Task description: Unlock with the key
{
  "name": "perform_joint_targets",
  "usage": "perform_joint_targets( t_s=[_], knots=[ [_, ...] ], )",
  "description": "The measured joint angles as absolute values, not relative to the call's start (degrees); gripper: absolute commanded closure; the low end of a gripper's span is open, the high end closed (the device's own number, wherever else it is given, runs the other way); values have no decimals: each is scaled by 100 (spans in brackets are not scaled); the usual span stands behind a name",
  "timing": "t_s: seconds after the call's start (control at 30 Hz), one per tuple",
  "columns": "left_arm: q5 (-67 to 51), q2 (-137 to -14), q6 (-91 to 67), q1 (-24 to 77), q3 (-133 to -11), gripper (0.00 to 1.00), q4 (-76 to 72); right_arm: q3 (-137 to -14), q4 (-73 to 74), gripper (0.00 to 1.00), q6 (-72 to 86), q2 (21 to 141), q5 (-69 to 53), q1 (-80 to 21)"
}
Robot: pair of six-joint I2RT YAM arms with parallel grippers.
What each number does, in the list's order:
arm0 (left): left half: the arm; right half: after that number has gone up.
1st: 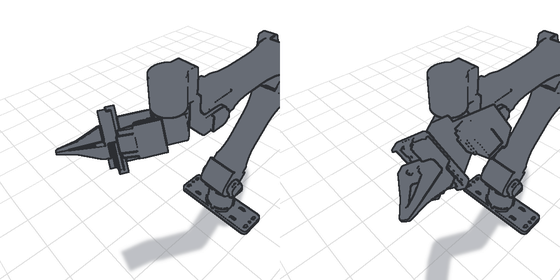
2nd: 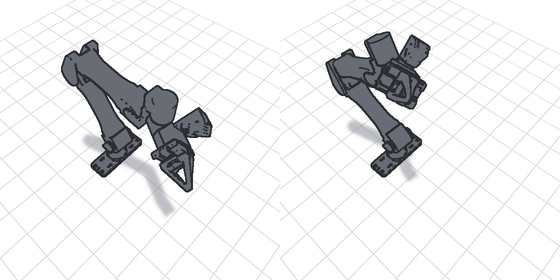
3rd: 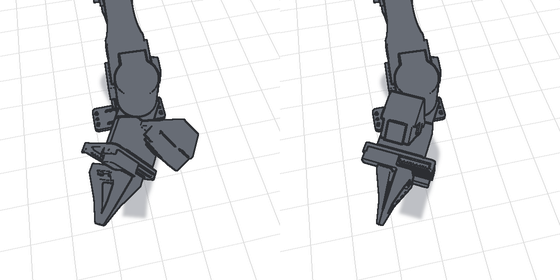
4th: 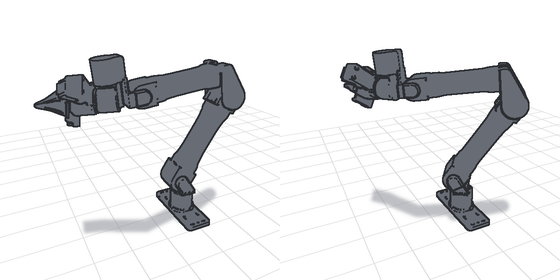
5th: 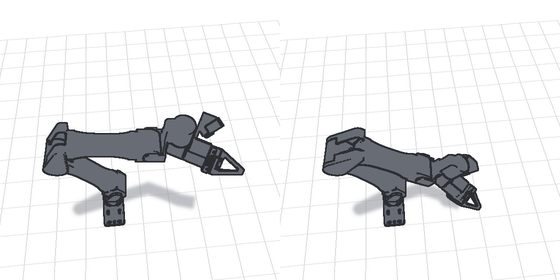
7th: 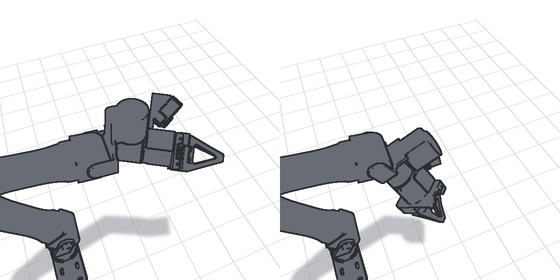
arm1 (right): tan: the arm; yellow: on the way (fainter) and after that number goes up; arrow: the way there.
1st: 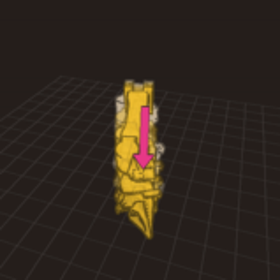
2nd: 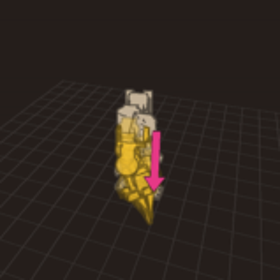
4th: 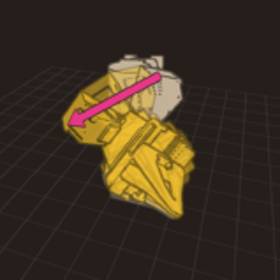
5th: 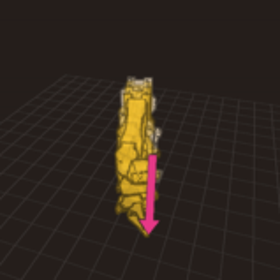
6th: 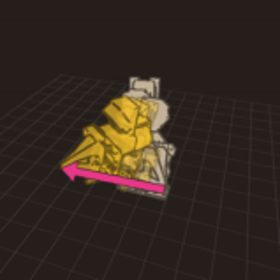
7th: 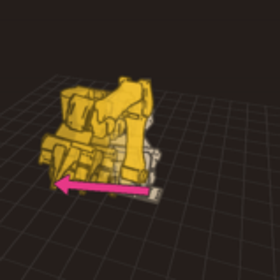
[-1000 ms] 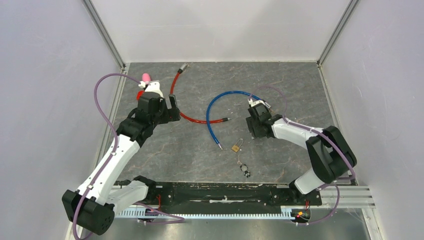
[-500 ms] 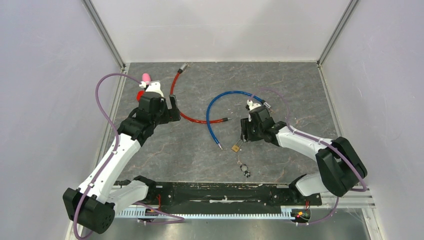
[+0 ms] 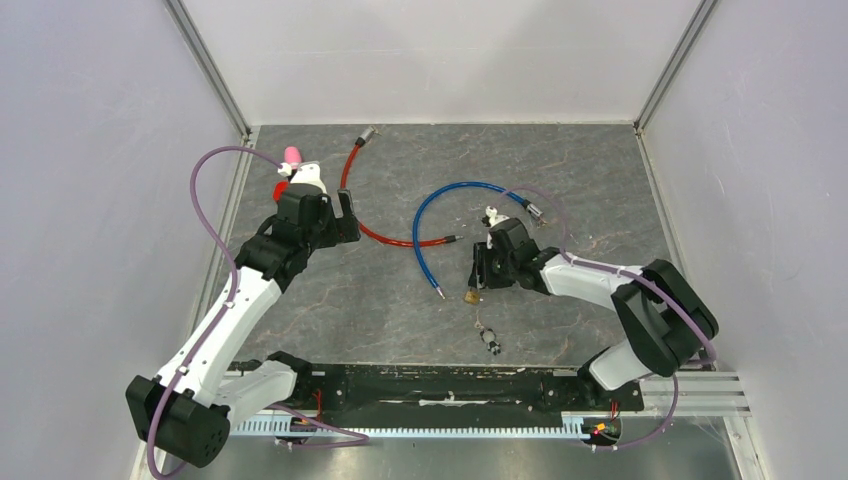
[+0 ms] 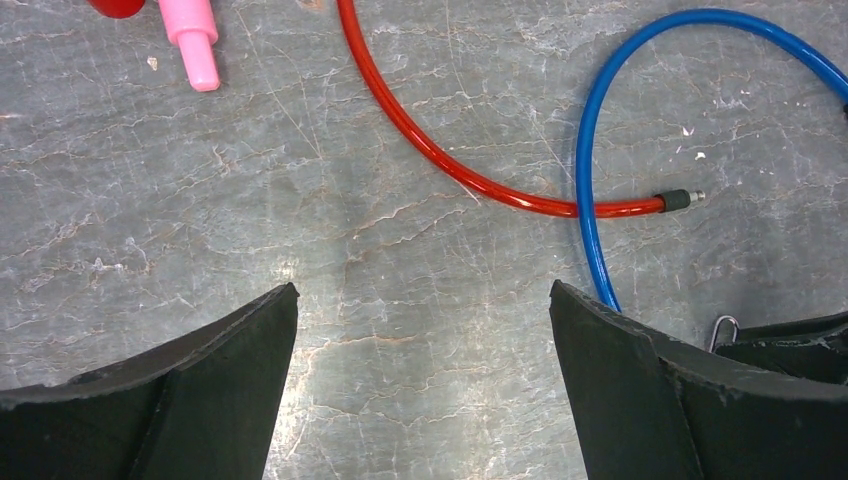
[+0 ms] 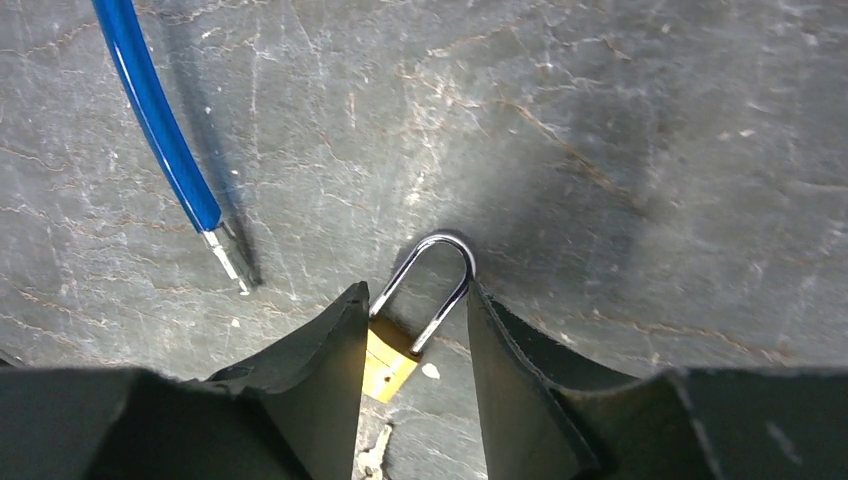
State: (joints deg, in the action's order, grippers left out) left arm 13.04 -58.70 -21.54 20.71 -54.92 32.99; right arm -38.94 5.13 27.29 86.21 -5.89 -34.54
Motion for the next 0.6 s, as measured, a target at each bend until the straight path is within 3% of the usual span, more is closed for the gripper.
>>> perform_joint_targets(
  t_s=[0.37, 0.6],
  knots=[
    [1343, -5874, -2154, 2071, -5492, 1, 3299, -4270, 489, 59, 2493, 8949, -705, -3653],
    [1345, -5885, -2152, 2071, -5492, 1, 3299, -4307, 1243, 54, 1988, 8232, -515, -3723]
  ],
)
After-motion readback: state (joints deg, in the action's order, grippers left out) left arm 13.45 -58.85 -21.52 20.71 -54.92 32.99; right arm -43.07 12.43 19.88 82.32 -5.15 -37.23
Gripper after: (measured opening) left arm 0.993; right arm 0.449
